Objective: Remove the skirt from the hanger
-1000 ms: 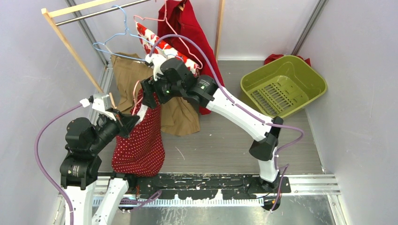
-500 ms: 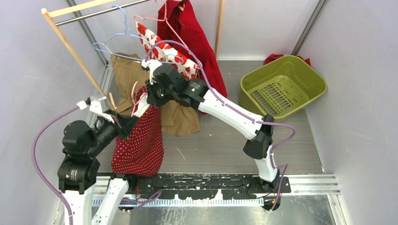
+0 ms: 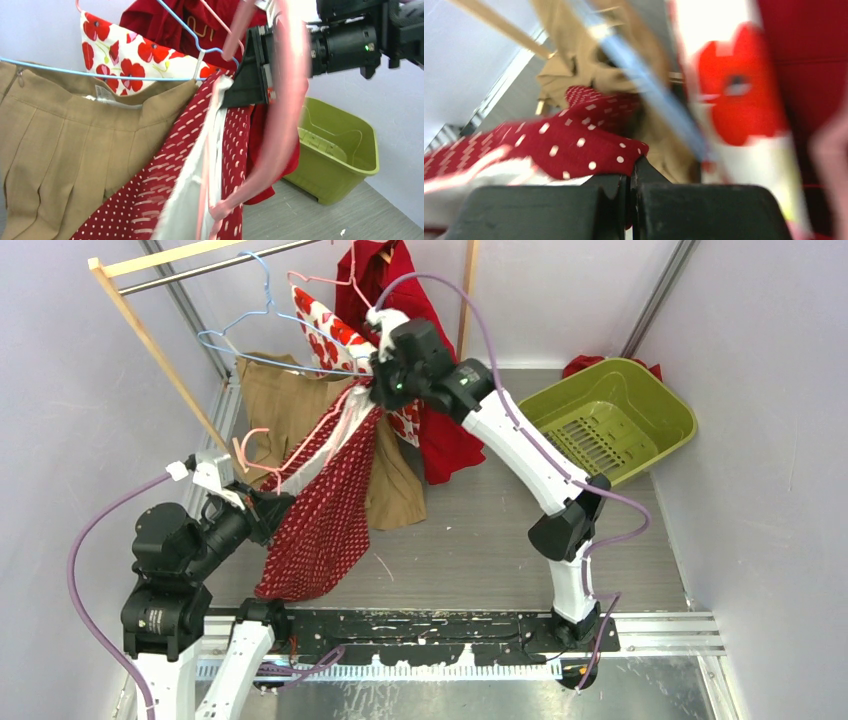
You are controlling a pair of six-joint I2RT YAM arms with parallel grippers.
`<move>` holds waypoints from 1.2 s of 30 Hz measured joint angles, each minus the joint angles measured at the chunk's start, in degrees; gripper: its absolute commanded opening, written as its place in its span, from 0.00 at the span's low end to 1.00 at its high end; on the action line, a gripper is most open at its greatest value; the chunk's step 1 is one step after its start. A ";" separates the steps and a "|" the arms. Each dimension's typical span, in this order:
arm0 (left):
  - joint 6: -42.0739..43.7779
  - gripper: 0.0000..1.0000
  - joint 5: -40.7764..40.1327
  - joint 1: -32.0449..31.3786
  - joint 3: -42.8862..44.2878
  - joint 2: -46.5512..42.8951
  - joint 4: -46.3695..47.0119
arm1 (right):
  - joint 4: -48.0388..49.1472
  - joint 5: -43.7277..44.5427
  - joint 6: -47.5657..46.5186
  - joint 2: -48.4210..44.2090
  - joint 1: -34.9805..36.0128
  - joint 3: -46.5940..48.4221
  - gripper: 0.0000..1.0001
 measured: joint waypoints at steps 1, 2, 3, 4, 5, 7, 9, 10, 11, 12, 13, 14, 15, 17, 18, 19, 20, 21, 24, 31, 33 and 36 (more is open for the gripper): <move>0.00 0.00 0.04 0.00 0.09 -0.13 -0.44 | -0.33 0.24 0.00 0.02 -1.92 0.00 0.01; 0.00 0.00 0.20 0.00 0.31 -0.22 -1.38 | -0.52 0.22 0.04 0.02 -3.34 0.00 0.01; 0.00 0.00 0.39 0.00 0.63 -0.22 -2.03 | -0.70 0.20 0.07 0.04 -4.63 0.00 0.01; 0.00 0.00 0.63 0.00 0.96 -0.22 -2.56 | -0.79 0.07 0.20 0.13 -5.53 0.02 0.01; 0.04 0.00 0.81 0.00 1.42 -0.28 -3.39 | -0.81 -0.07 0.31 0.22 -6.05 0.02 0.01; 0.13 0.00 0.92 0.00 2.14 -0.72 -4.72 | -0.76 -0.76 0.59 0.81 -6.32 0.09 0.01; 0.07 0.00 0.85 0.00 2.73 -1.40 -5.64 | -0.61 -1.53 0.94 1.73 -5.84 0.13 0.01; -0.04 0.00 0.55 0.00 2.89 -1.75 -5.64 | -0.57 -2.03 1.27 2.32 -5.64 0.13 0.01; -0.26 0.00 0.07 0.00 3.02 -1.99 -5.44 | -0.57 -2.43 1.64 2.75 -5.49 0.11 0.01; -0.55 0.00 -0.46 0.00 3.04 -2.05 -5.14 | -0.52 -2.89 2.05 3.21 -5.40 0.02 0.01; -0.92 0.00 -1.33 0.00 3.04 -2.01 -4.13 | -0.39 -3.10 2.34 3.45 -5.33 -0.31 0.01; -1.42 0.00 -2.19 0.00 2.99 -1.68 -2.93 | -0.13 -3.28 2.56 3.48 -5.25 -0.96 0.01; -1.90 0.00 -3.28 0.00 2.84 -1.18 -0.79 | 0.42 -3.39 2.91 3.37 -4.98 -2.10 0.01; -2.43 0.00 -5.86 0.00 2.27 0.46 4.57 | 1.92 -3.63 3.34 2.69 -3.93 -4.87 0.01; -2.62 0.00 -7.26 0.00 1.90 1.84 7.89 | 2.56 -3.65 3.50 2.23 -3.43 -6.54 0.01; -2.69 0.00 -8.24 0.00 1.73 3.37 10.58 | 2.89 -3.69 3.54 1.64 -2.69 -8.31 0.01; -2.62 0.00 -9.20 -0.04 1.66 5.18 13.14 | 2.78 -3.76 3.67 1.18 -1.84 -9.60 0.01; -2.43 0.00 -10.19 -0.31 1.66 7.23 15.87 | 2.86 -3.87 3.74 0.52 -0.61 -11.13 0.01; -1.38 0.00 -12.57 -1.36 1.70 13.25 22.16 | 2.19 -4.48 3.82 -1.22 3.19 -13.70 0.01; 4.59 0.00 -15.61 -3.37 4.13 17.57 20.92 | -2.36 -4.44 1.01 -9.14 6.58 -13.84 0.01; 5.64 0.00 -16.04 -3.54 4.76 15.52 19.32 | -3.37 -2.80 -1.16 -13.22 5.88 -13.84 0.01; 6.14 0.00 -15.54 -3.58 5.27 10.47 15.82 | -3.65 1.09 -4.28 -19.45 5.31 -13.84 0.01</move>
